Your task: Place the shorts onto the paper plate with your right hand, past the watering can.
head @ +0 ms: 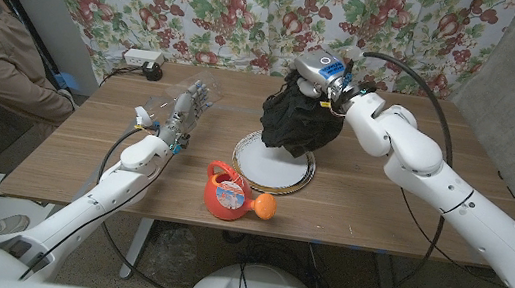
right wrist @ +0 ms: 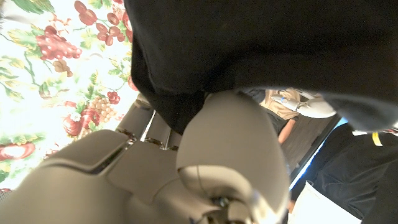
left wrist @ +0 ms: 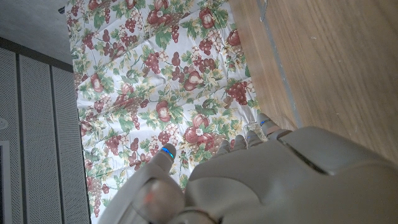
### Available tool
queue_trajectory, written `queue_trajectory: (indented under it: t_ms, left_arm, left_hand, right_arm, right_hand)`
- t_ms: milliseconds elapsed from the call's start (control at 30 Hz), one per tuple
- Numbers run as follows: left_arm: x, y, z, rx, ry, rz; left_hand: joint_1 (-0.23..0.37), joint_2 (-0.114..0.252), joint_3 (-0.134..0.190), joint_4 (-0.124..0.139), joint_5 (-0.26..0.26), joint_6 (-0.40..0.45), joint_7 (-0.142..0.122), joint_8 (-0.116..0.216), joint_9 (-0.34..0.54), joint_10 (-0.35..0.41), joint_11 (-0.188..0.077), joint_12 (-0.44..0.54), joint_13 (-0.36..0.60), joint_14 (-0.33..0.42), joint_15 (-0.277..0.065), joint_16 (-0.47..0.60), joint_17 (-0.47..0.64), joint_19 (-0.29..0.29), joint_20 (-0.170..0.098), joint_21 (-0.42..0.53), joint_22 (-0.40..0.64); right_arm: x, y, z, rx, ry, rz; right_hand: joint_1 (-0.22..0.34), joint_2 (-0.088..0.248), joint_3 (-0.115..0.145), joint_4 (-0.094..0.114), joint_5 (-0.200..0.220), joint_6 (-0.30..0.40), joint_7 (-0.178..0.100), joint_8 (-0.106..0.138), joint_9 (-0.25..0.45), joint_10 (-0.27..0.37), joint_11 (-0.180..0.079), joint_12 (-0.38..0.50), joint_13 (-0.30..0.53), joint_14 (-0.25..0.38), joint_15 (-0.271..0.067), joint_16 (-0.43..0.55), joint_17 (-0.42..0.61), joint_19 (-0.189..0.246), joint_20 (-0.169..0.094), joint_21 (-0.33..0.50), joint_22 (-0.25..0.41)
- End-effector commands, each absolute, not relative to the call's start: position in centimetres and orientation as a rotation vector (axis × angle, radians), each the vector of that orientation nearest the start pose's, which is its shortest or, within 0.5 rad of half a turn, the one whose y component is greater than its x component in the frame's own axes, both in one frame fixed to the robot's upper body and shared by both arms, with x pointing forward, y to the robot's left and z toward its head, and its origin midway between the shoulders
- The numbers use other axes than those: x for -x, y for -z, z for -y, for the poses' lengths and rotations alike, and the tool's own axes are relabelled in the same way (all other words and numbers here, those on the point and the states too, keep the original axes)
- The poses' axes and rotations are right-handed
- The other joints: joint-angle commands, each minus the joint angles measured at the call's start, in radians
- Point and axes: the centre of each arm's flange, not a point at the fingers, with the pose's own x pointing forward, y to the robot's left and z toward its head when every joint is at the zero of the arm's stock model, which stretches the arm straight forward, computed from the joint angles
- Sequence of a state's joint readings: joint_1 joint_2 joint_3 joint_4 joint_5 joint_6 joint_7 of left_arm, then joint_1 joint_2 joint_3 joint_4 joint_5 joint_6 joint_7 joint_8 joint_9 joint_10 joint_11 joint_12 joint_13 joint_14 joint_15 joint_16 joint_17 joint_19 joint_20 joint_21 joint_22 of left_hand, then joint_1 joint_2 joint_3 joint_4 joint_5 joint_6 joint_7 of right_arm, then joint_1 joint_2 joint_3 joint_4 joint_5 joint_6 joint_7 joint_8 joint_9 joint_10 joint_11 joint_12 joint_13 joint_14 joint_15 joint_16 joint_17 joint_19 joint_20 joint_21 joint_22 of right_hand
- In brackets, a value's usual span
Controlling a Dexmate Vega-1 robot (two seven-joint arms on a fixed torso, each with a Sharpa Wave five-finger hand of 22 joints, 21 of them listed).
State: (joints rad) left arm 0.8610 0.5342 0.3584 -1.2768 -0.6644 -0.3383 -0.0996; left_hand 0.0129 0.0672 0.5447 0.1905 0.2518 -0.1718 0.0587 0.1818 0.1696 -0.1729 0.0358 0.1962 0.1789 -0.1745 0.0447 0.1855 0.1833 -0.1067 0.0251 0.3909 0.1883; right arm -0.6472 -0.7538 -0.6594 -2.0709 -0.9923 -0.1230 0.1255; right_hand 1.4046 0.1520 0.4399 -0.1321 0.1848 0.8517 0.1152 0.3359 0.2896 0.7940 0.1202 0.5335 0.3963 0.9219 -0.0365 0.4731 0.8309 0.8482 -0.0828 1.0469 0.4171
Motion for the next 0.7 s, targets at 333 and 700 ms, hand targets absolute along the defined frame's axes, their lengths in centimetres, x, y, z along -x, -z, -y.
queue_trajectory:
  t_ms: [333, 700]
  left_arm:
    - [-64.2, 4.1, -30.5, 0.021, 0.234, 0.610]
    - [-63.7, 4.3, -30.7, 0.022, 0.231, 0.611]
  left_hand:
    - [0.005, 0.113, 0.004, -0.005, 0.004, -0.013, -0.001, 0.003, 0.006, -0.040, -0.006, 0.006, 0.004, -0.055, -0.004, 0.006, 0.003, 0.008, -0.001, -0.004, 0.001]
    - [0.006, 0.113, 0.006, -0.006, 0.005, -0.011, -0.002, 0.003, 0.006, -0.039, -0.004, 0.006, 0.004, -0.054, -0.006, 0.006, 0.003, 0.009, 0.000, -0.005, 0.001]
  right_arm:
    - [-48.3, -10.3, 8.3, 1.793, 0.052, 1.152]
    - [-48.3, -9.7, 7.9, 1.795, 0.026, 1.146]
  right_hand:
    - [0.030, 0.023, -0.001, 0.007, 0.002, 0.004, 0.041, -0.019, -0.001, 0.006, 0.040, -0.008, 0.041, 0.072, -0.156, 0.002, 0.013, -0.028, -0.141, 0.014, -0.003]
    - [0.032, 0.024, 0.000, 0.009, 0.001, -0.005, 0.040, -0.031, -0.004, -0.002, 0.039, -0.016, 0.043, 0.062, -0.157, 0.003, 0.022, -0.035, -0.141, 0.021, -0.008]
